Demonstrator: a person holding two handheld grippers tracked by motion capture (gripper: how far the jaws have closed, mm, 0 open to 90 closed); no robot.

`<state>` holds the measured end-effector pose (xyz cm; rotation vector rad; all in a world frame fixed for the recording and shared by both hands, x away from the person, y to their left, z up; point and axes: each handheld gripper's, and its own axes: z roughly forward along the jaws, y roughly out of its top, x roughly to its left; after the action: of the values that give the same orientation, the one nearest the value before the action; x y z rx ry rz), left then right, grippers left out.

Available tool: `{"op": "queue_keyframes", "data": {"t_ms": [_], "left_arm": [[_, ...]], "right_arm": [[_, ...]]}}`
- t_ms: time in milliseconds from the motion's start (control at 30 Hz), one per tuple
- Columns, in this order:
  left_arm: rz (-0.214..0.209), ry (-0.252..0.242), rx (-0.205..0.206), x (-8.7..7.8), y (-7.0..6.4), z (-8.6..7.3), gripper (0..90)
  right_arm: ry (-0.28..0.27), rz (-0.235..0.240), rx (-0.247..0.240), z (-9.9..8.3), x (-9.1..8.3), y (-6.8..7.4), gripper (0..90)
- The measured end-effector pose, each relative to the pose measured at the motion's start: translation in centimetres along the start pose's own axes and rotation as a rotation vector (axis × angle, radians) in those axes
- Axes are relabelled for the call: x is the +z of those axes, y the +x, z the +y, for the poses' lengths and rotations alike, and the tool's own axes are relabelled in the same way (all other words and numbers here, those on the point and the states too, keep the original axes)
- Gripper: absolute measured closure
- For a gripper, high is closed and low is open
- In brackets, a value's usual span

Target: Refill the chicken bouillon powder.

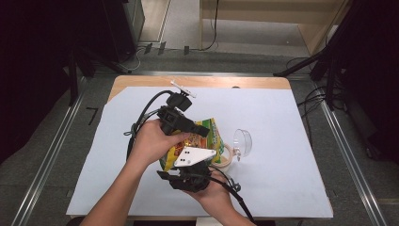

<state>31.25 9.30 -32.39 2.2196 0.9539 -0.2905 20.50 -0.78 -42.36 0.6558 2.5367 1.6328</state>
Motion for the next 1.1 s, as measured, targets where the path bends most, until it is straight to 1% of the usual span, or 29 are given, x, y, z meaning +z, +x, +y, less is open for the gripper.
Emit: {"op": "queue_keyframes", "data": {"t_ms": [133,500,667,900,967,1000,1100], "left_arm": [[0.001,0.001,-0.003,-0.01,0.03,0.0,76.1],[0.007,0.0,0.004,0.07,-0.18,0.01,76.2],[0.01,-0.003,0.013,0.18,-0.38,0.03,76.2],[0.016,-0.004,0.017,0.16,-0.62,0.15,76.1],[0.014,-0.007,0.017,0.16,-0.68,0.19,76.2],[0.012,-0.007,0.017,0.15,-0.65,0.21,76.2],[0.007,-0.009,0.011,0.12,-0.47,0.24,76.2]], "right_arm": [[0.001,0.001,0.001,0.03,0.0,0.02,69.5],[0.002,-0.001,0.006,-0.02,-0.03,0.08,69.5],[-0.007,-0.015,-0.009,-0.25,0.01,0.02,70.0],[-0.009,-0.008,0.0,-0.23,-0.13,-0.04,70.1],[-0.01,-0.01,0.0,-0.22,-0.22,0.0,70.1],[-0.012,-0.015,-0.008,-0.19,-0.28,-0.04,70.1],[-0.01,-0.012,0.0,-0.1,-0.29,0.03,70.2]]}}
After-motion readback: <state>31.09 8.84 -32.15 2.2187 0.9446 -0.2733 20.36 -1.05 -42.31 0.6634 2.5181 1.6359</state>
